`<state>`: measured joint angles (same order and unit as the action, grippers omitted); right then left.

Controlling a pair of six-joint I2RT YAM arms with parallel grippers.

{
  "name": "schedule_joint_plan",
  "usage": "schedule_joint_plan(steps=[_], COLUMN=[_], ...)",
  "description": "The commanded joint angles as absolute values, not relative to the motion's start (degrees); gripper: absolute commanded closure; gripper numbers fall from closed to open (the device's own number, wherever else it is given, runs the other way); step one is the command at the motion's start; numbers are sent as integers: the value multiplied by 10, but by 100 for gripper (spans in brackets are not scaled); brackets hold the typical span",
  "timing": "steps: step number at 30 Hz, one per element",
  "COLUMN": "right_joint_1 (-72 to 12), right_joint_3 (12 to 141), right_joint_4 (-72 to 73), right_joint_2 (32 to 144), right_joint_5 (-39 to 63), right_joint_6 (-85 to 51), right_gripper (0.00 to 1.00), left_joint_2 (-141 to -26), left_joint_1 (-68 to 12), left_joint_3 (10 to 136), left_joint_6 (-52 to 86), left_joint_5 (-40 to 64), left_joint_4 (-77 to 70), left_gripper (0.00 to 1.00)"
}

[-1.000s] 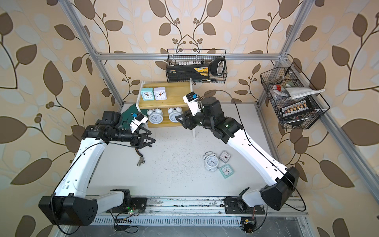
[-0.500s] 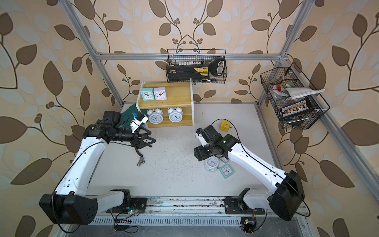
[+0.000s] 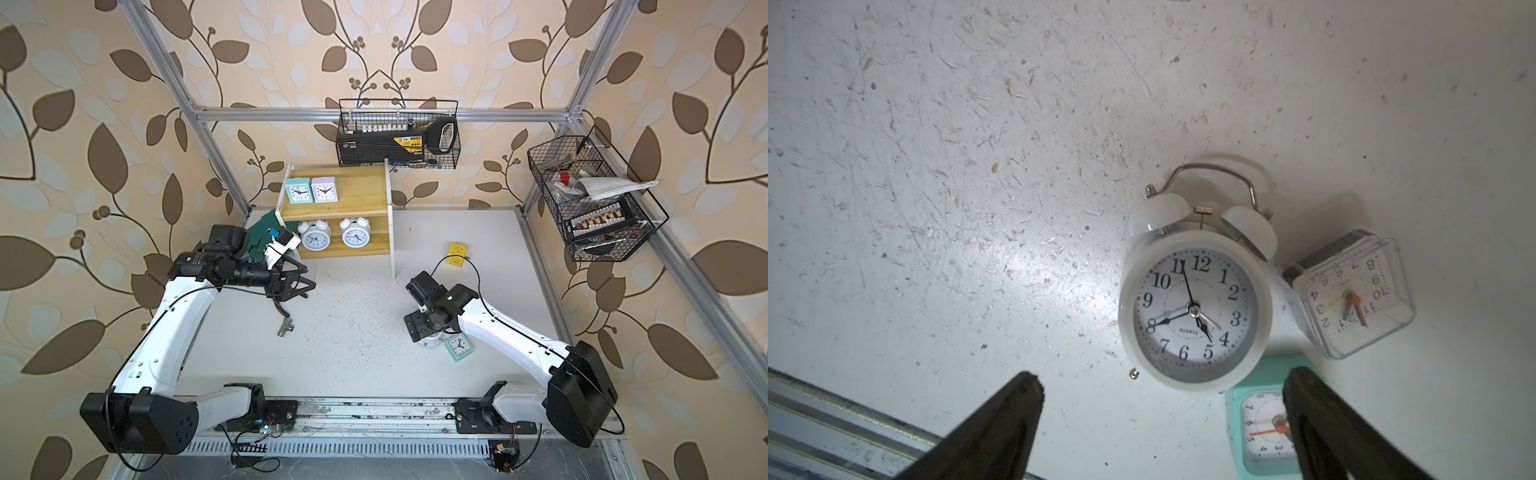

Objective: Place the alarm clocks on the shelf by style
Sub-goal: Pick up the alarm from the center of the board.

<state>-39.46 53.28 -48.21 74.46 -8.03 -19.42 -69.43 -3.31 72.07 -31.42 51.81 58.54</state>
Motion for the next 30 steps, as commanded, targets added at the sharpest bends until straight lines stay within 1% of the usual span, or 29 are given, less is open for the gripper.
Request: schedule_joint_plan(steps=[1,5,10,17,30], right_joint_1=[-389,-383,-378,-374,-370], right_joint_3=[520,512,496,477,470], right_joint_4=[-477,-469,-444,-424,-406], right_joint_2=[745,747,747,759,767], right_joint_5=[-103,-103,-76,-76,-65], right_joint_6=[-214,-227,-239,-252,-251], right_gripper=[5,5,5,1,1], left_joint_2=[-689,-691,-692,-691,-690], left_joint_1=[-26,-25,-25,-25,-25], left_joint_3=[718,718,717,716,716], left_joint_6=[-318,-319,-320,-319,-320], left_joint_5=[541,541,542,542,541], left_joint_4=[583,583,582,582,582], left_gripper=[18,18,18,17,18])
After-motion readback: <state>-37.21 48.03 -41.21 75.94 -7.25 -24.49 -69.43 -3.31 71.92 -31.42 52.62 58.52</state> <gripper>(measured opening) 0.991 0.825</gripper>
